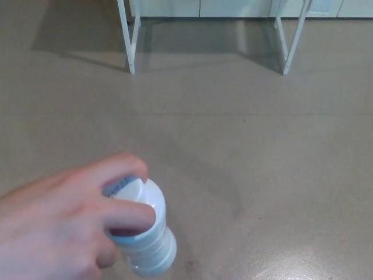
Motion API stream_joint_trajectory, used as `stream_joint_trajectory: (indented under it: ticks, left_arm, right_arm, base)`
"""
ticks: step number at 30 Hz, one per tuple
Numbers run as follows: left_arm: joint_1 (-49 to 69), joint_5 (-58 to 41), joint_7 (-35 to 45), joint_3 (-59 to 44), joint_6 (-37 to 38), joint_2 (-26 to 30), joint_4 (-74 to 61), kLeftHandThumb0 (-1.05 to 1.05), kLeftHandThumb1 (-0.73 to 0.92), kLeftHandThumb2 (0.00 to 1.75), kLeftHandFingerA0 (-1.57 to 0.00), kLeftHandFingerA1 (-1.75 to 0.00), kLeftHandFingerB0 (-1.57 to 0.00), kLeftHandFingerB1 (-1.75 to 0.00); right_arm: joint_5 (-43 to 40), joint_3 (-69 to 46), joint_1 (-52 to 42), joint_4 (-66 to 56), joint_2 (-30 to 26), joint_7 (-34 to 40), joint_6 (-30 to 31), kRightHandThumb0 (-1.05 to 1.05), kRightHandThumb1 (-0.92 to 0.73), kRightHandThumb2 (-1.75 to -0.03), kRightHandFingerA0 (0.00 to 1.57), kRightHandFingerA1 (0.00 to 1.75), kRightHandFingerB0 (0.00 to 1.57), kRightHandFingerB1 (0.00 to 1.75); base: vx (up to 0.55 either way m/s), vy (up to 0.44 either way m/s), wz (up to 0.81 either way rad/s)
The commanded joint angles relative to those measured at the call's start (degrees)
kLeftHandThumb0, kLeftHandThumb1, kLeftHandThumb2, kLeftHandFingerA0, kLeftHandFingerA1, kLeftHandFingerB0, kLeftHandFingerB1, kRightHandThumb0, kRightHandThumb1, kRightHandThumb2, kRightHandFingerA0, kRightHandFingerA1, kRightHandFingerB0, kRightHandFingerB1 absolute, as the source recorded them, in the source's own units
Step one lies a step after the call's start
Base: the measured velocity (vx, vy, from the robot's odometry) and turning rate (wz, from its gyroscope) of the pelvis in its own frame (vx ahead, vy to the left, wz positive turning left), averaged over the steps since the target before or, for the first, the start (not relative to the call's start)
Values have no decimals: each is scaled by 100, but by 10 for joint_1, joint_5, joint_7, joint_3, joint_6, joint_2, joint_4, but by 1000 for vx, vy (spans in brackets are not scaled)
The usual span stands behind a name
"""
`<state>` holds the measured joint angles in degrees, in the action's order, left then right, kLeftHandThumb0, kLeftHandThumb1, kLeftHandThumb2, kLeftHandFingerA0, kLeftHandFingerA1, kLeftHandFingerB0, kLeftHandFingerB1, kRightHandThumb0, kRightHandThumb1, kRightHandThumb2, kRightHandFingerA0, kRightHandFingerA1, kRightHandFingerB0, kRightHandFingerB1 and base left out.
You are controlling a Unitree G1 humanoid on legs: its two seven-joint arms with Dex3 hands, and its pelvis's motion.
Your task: The robot picks up a bottle from a person using its left hand and walk towards the table in frontand put the bottle on the table.
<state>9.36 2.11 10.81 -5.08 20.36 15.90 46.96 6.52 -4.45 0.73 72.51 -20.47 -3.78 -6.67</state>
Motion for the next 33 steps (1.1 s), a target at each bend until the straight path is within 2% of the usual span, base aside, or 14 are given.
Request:
stream_joint_trajectory:
  ticks: [1, 2, 3, 4, 6, 11, 12, 13, 15, 16, 17, 20, 25, 33]
  left_arm:
    - [144, -161, 186, 81, 1, 45, -479, -50, 31, 75, 0, -29, 0, -20]
    - [148, -165, 186, 84, -12, 49, -503, -50, 31, 75, 0, -29, 0, -20]
    - [154, -169, 189, 95, -27, 60, -548, -57, 29, 67, -4, -28, 0, -12]
    - [157, -170, 188, 101, -38, 67, -577, -50, 32, 75, -1, -28, 0, -18]
    - [158, -182, 197, 123, -70, 86, -649, -49, 33, 74, -1, -27, 0, -15]
    - [143, -156, 196, 147, -82, 91, -701, -50, 31, 76, -1, -34, 0, -22]
    - [138, -147, 191, 155, -94, 91, -717, -61, 35, 52, -3, -36, 0, -14]
    - [136, -144, 189, 158, -100, 90, -725, -61, 35, 52, -3, -36, 0, -14]
    - [131, -136, 187, 165, -116, 91, -742, -67, 34, 56, -6, -34, 0, -13]
    - [123, -125, 192, 171, -118, 94, -745, -55, 38, 78, -4, -31, 0, -15]
    - [122, -126, 193, 174, -122, 94, -748, -55, 37, 77, 0, -29, 0, -17]
    - [119, -135, 197, 181, -139, 97, -758, -52, 36, 76, -2, -30, 0, -19]
    - [120, -147, 197, 191, -157, 108, -776, -55, 39, 77, -4, -29, 0, -12]
    - [116, -179, 197, 195, -196, 130, -813, -56, 38, 76, -5, -31, 0, -10]
  right_arm:
    - [10, 12, 2, 5, -6, -6, -6, -37, -70, -61, 64, 50, 56, 43]
    - [10, 13, 2, 5, -6, -7, -6, -37, -70, -61, 64, 50, 56, 43]
    - [9, 12, 1, 4, -6, -7, -7, -38, -70, -61, 64, 50, 56, 43]
    - [9, 13, 0, 5, -6, -8, -7, -37, -70, -61, 64, 49, 56, 42]
    - [10, 14, 1, 8, -7, -9, -7, -37, -70, -61, 63, 48, 55, 42]
    - [7, 13, 6, 8, -5, -13, -2, -37, -70, -61, 63, 49, 55, 42]
    - [10, 17, 6, 8, -5, -12, -5, -35, -71, -61, 64, 50, 56, 43]
    - [11, 18, 6, 8, -5, -11, -6, -35, -71, -61, 64, 50, 56, 43]
    - [9, 19, 8, 6, -5, -17, -4, -35, -71, -61, 62, 49, 54, 42]
    - [8, 19, 8, 4, -5, -17, -5, -36, -71, -61, 62, 49, 55, 42]
    - [8, 19, 8, 3, -5, -17, -6, -35, -71, -61, 63, 49, 56, 43]
    - [6, 20, 8, 3, -5, -17, -4, -35, -71, -61, 62, 49, 56, 43]
    - [3, 23, 5, -3, -8, -25, -3, -37, -71, -61, 62, 50, 55, 43]
    - [1, 24, 2, 1, -8, -29, -1, -35, -72, -61, 61, 48, 55, 42]
  base:
    - [0, 0, 0]
    - [0, 0, 0]
    - [0, 0, 0]
    - [0, 0, 0]
    - [0, 0, 0]
    - [0, 0, 0]
    - [0, 0, 0]
    - [0, 0, 0]
    - [0, 0, 0]
    - [0, 0, 0]
    - [0, 0, 0]
    - [0, 0, 0]
    - [0, 0, 0]
    - [0, 0, 0]
